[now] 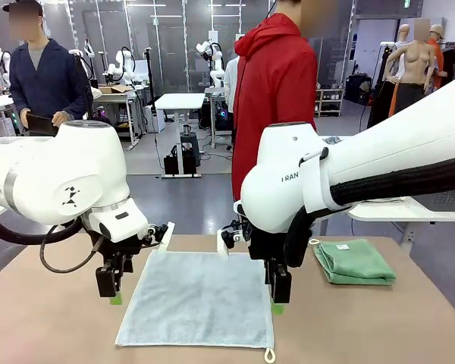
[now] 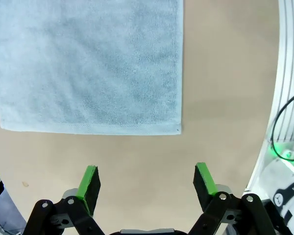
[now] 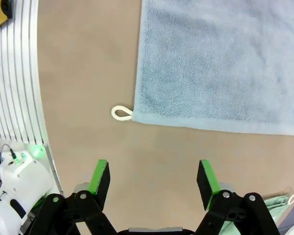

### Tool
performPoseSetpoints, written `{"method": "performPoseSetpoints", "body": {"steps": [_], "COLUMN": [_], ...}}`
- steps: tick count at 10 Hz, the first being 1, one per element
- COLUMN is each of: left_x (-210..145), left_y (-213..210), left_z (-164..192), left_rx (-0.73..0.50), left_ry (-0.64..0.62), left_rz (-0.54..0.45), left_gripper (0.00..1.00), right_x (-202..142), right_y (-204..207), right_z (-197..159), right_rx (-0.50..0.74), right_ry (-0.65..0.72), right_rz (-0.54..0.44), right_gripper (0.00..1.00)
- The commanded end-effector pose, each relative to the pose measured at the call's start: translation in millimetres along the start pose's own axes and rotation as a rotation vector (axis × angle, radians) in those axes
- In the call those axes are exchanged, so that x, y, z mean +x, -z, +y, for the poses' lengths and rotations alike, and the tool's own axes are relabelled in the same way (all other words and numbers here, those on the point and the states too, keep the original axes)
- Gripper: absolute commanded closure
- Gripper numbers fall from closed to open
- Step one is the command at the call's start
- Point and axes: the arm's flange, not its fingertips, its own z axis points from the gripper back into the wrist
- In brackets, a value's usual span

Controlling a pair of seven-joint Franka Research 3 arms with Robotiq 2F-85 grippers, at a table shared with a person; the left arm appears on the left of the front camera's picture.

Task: Fold the towels and place them in the basket.
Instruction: When a person lays out a Towel with hook on the table, fold it in half twice.

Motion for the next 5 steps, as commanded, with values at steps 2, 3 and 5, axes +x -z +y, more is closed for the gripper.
{"method": "performPoseSetpoints", "body": {"steps": [2, 3, 5], "left_x": [0.0, 0.0, 0.0], "left_y": [0.0, 0.0, 0.0], "left_z": [0.0, 0.0, 0.0], "left_rx": [0.000, 0.000, 0.000], "left_ry": [0.000, 0.000, 0.000], "left_rz": [0.000, 0.000, 0.000], "left_gripper": [0.04, 0.04, 0.04], "right_x": [4.2, -0.7, -0.7], "right_y": [8.4, 3.7, 3.7], "right_z": [-10.7, -2.8, -2.8], "right_rx": [-0.086, -0.003, -0.003], "right_ry": [0.063, -0.001, -0.001], "right_rz": [0.049, 0.006, 0.006], "right_gripper": [0.11, 0.11, 0.11]}}
